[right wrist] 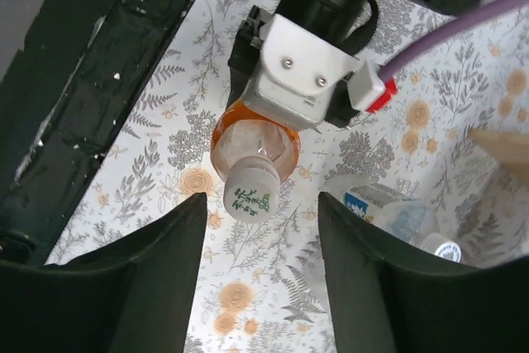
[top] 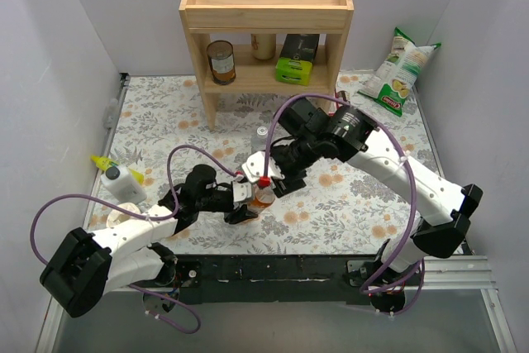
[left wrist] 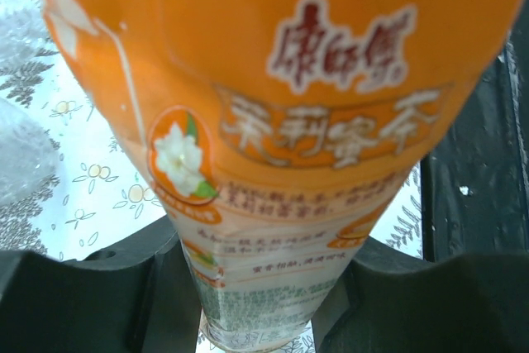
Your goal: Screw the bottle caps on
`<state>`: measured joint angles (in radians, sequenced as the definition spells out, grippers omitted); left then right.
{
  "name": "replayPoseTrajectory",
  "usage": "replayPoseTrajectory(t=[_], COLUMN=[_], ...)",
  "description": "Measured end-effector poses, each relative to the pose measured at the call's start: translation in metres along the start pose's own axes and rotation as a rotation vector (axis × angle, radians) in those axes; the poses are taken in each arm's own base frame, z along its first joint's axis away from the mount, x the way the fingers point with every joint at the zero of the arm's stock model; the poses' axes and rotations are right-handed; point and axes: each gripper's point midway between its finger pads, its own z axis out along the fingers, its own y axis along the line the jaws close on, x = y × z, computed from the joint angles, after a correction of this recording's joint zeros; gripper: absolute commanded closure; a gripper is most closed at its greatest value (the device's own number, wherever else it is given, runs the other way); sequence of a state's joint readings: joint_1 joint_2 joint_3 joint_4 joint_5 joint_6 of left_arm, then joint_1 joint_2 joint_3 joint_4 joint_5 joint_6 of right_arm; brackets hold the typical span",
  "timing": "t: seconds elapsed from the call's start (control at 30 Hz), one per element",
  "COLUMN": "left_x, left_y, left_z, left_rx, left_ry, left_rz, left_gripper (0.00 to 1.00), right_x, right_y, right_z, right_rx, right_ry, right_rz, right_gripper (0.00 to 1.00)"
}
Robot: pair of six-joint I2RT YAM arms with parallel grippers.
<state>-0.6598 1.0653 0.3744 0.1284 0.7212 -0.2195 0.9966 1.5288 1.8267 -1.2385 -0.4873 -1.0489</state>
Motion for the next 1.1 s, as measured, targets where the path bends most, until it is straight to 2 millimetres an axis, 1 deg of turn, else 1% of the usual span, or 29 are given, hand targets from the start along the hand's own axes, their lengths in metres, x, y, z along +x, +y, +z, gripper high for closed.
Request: replayPoseTrajectory(t=[0.1,0.2,0.4,0.5,0.6,0.67,0.73,0.83,0.9,0.97,1.03,1.1], left_x=[0.003,0.005,0.003,0.005,0.006,0.007,0.008,0.008,0.007,0.006,0.006,0.010], left_y=[-0.005,-0.008,-0.010,-0.011,-0.011,-0.012,-0.012,-0.009,-0.005,0.004,0.013,0.023], left_z=[0.000,0.000,-0.001,-0.001,0.000,0.000,0.001,0.001,0.001,0.000,-0.002,-0.005], left_rx=[0.030,0.046,0.060,0.065,0.069,0.073,0.075,0.061,0.035,-0.014,-0.080,-0.153], left_ry=[0.011,0.020,0.020,0.023,0.026,0.027,0.029,0.033,0.034,0.037,0.038,0.053], left_rz=[0.003,0.001,0.000,-0.004,-0.008,-0.011,-0.014,-0.013,-0.020,-0.025,-0.033,-0.051], left_gripper=[1.00,1.00,1.00,1.00,1.00,1.00,1.00,1.00,1.00,1.00,1.00,1.00], right_x=[0.003,0.008,0.017,0.022,0.024,0.025,0.026,0.026,0.027,0.028,0.027,0.030], right_y=[0.008,0.015,0.020,0.023,0.021,0.019,0.019,0.018,0.017,0.011,0.000,-0.010], right_z=[0.011,0.019,0.026,0.028,0.028,0.028,0.029,0.029,0.030,0.030,0.032,0.037], right_rx=[-0.046,-0.083,-0.111,-0.118,-0.103,-0.088,-0.079,-0.064,-0.052,-0.033,-0.009,0.003], right_ry=[0.025,0.042,0.074,0.088,0.093,0.096,0.097,0.099,0.105,0.123,0.135,0.154], right_rz=[-0.099,-0.156,-0.220,-0.234,-0.253,-0.263,-0.265,-0.234,-0.173,-0.085,0.017,0.124], right_gripper=[0.42,0.44,0.48,0.51,0.58,0.70,0.85,0.99,0.99,0.99,0.99,0.99])
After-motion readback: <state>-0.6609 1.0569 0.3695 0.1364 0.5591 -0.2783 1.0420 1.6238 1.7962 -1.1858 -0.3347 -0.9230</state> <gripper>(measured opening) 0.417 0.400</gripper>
